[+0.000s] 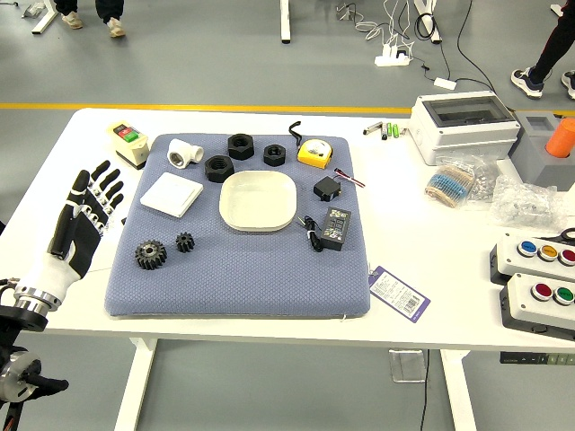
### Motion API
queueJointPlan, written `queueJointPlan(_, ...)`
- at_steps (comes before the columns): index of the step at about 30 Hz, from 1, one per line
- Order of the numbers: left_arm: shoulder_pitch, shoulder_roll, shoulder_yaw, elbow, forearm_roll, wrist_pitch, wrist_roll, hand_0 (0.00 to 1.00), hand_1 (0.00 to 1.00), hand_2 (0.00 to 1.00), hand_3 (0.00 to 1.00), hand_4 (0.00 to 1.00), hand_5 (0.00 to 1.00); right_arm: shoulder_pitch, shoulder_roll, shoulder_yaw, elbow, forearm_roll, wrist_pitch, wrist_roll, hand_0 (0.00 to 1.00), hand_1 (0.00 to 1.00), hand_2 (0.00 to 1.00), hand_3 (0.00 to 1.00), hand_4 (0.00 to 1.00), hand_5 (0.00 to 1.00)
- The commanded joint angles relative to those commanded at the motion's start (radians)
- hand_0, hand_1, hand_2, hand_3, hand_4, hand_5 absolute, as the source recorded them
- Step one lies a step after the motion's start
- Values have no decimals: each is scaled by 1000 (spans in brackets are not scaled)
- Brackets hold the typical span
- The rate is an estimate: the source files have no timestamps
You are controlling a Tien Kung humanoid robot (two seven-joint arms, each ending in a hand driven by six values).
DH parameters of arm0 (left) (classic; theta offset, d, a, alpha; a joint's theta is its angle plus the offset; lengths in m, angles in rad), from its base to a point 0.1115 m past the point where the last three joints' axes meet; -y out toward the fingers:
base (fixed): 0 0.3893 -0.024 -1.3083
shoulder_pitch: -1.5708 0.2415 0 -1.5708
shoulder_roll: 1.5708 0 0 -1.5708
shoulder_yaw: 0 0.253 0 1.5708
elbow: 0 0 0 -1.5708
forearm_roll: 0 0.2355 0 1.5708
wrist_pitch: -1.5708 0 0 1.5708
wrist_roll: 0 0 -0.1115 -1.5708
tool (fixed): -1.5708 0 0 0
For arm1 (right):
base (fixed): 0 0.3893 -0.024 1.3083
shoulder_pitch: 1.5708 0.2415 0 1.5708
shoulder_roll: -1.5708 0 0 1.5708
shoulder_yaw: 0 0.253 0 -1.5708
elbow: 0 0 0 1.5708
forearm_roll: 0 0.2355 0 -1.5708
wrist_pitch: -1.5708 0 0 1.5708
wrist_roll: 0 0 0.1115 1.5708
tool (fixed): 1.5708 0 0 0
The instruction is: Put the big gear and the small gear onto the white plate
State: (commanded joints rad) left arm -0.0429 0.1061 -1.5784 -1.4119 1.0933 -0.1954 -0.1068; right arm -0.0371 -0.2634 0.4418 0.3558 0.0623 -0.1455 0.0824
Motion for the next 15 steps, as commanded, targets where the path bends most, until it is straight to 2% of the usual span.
queueJointPlan(15,-19,21,16,5,22,-3,-3,986,998,998,998,976,869,0,3,18,-1,-3,1,-1,738,743,770,643,921,759)
